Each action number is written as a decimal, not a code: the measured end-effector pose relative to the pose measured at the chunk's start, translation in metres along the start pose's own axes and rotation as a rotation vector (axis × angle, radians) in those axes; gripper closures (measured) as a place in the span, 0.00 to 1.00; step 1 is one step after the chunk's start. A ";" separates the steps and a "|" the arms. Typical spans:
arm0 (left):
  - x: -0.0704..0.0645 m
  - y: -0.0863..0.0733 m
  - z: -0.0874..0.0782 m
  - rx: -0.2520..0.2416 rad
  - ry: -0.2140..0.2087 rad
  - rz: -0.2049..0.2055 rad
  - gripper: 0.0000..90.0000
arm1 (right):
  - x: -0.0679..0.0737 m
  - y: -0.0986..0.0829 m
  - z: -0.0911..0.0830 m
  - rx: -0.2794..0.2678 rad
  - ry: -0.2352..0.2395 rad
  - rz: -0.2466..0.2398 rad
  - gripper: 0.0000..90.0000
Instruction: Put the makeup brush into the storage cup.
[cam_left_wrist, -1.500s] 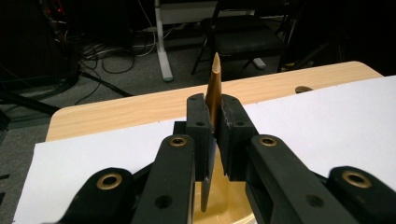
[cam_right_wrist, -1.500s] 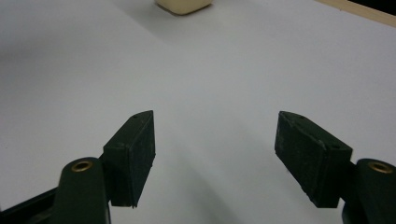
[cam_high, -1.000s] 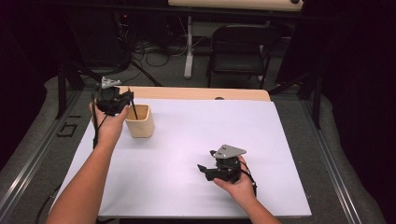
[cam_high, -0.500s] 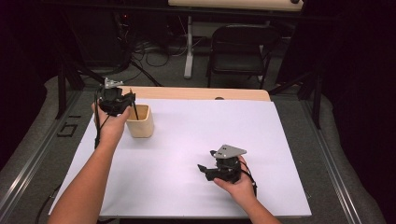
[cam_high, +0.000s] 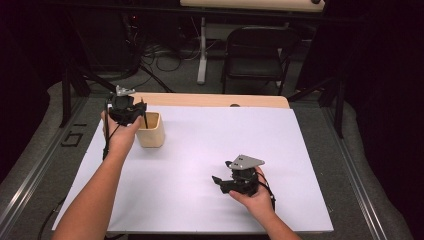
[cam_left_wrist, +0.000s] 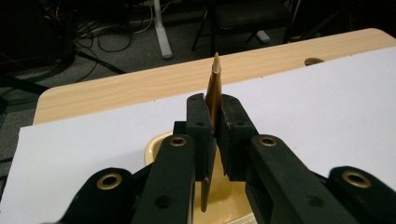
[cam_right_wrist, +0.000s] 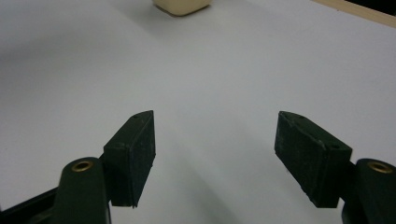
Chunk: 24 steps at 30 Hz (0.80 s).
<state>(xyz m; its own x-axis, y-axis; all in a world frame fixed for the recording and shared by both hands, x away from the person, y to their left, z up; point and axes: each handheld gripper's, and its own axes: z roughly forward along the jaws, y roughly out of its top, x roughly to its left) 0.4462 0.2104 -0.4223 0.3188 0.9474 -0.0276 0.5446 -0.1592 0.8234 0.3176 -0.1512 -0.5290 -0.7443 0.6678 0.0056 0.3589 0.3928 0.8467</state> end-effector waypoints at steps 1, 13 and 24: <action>0.000 -0.001 0.001 0.007 0.000 0.004 0.93 | 0.000 0.000 0.000 0.000 0.000 0.000 0.32; 0.000 -0.008 0.008 0.042 0.003 0.025 0.93 | 0.000 0.000 0.000 0.000 -0.001 -0.001 0.32; 0.000 -0.013 0.013 0.067 0.007 0.040 0.93 | 0.000 0.000 0.000 -0.001 -0.003 -0.001 0.32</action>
<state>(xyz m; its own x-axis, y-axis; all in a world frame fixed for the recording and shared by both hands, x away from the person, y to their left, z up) 0.4491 0.2091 -0.4404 0.3359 0.9419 0.0090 0.5826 -0.2152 0.7837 0.3173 -0.1510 -0.5289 -0.7433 0.6689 0.0031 0.3571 0.3930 0.8474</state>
